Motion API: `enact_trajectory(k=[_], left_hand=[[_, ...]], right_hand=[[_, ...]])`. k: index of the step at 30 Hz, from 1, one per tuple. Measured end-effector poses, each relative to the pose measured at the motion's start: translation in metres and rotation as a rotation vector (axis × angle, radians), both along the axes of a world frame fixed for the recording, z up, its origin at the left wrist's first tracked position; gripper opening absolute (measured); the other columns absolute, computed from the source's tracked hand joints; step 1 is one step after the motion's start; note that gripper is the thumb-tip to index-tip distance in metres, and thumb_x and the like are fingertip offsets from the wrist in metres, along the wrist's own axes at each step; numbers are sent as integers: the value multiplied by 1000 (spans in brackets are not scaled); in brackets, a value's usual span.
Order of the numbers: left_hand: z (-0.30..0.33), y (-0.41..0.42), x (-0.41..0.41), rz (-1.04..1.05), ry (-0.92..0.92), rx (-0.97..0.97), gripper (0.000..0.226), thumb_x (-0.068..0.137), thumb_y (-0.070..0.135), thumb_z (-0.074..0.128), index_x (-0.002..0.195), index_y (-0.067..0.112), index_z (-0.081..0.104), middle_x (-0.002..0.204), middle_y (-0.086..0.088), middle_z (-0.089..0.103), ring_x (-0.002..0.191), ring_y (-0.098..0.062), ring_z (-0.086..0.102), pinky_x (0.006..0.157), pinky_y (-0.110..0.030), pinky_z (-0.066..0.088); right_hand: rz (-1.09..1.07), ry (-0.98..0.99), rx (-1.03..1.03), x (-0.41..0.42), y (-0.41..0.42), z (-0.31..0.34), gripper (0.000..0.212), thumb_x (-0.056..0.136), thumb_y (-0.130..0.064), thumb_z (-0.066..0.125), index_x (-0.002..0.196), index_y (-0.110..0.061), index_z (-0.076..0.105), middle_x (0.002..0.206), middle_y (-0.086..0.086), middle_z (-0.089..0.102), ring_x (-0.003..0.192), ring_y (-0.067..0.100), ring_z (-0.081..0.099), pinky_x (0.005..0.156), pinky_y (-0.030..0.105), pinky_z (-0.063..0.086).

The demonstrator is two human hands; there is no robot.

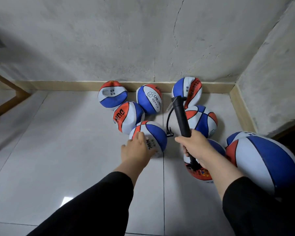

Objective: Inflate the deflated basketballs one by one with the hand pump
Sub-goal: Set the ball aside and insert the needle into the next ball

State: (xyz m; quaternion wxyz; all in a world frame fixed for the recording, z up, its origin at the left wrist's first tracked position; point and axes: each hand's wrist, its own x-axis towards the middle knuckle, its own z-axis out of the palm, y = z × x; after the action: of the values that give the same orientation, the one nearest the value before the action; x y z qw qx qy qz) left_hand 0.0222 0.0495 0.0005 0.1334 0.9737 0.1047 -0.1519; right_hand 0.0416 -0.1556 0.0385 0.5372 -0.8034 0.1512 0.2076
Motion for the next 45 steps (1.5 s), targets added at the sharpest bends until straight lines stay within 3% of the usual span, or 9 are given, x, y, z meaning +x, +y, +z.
enact_trajectory(k=[3,7,13,19,25,28,30,39,45], left_hand=[[-6,10,12,-27,-69,66,96,82,66,73,155,30,24,153,-4,37,138,-31,42,102,-47,44],[-20,27,20,-222,62,69,106,76,60,82,156,39,16,167,1,9,152,-33,18,105,-51,46],[-35,46,19,-133,34,43,122,71,56,88,160,31,9,160,-6,17,149,-37,21,102,-52,53],[-38,50,16,-138,-28,22,114,74,53,88,158,33,12,162,-4,21,149,-35,22,102,-48,50],[-48,51,8,-81,-97,-74,105,66,65,84,149,26,33,163,-6,13,155,-32,10,112,-55,42],[-53,53,-2,-107,-64,-62,126,66,68,85,161,36,8,170,-5,-7,158,-33,-2,117,-59,36],[-54,55,-7,-111,-67,-62,133,66,69,85,161,43,-3,170,-5,-10,158,-35,-4,116,-60,37],[-54,55,-19,-116,-70,-52,136,67,64,88,159,44,-10,169,-6,-13,158,-38,-6,116,-61,38],[-50,51,-20,-168,-30,1,136,69,55,91,160,43,-10,169,-4,-12,158,-38,-8,112,-62,43]], right_hand=[[-93,-7,54,5,13,-14,24,92,-29,75,92,-8,63,69,5,59,57,17,55,54,30,50],[-165,50,94,11,34,-35,30,92,-31,77,106,-8,66,87,10,70,66,21,68,57,31,58],[-166,107,76,16,57,-56,33,92,-30,77,107,-4,64,96,13,71,72,25,73,62,37,64],[-115,100,53,18,96,-62,32,90,-36,78,88,-5,71,75,15,74,51,19,61,48,27,51],[-192,252,122,17,106,-73,26,87,-28,81,90,-4,73,69,13,73,49,17,57,47,26,44],[-216,307,165,15,112,-75,17,87,-15,79,86,0,71,66,14,71,46,14,54,45,24,41],[-211,314,164,14,113,-74,15,87,-12,79,84,0,70,66,14,70,45,13,53,45,24,41],[-137,449,221,2,110,-71,18,87,-14,82,83,-1,70,57,7,63,47,13,52,47,23,42],[-112,334,79,-9,108,-68,17,85,-13,78,89,3,73,59,8,63,50,15,50,53,27,44]])
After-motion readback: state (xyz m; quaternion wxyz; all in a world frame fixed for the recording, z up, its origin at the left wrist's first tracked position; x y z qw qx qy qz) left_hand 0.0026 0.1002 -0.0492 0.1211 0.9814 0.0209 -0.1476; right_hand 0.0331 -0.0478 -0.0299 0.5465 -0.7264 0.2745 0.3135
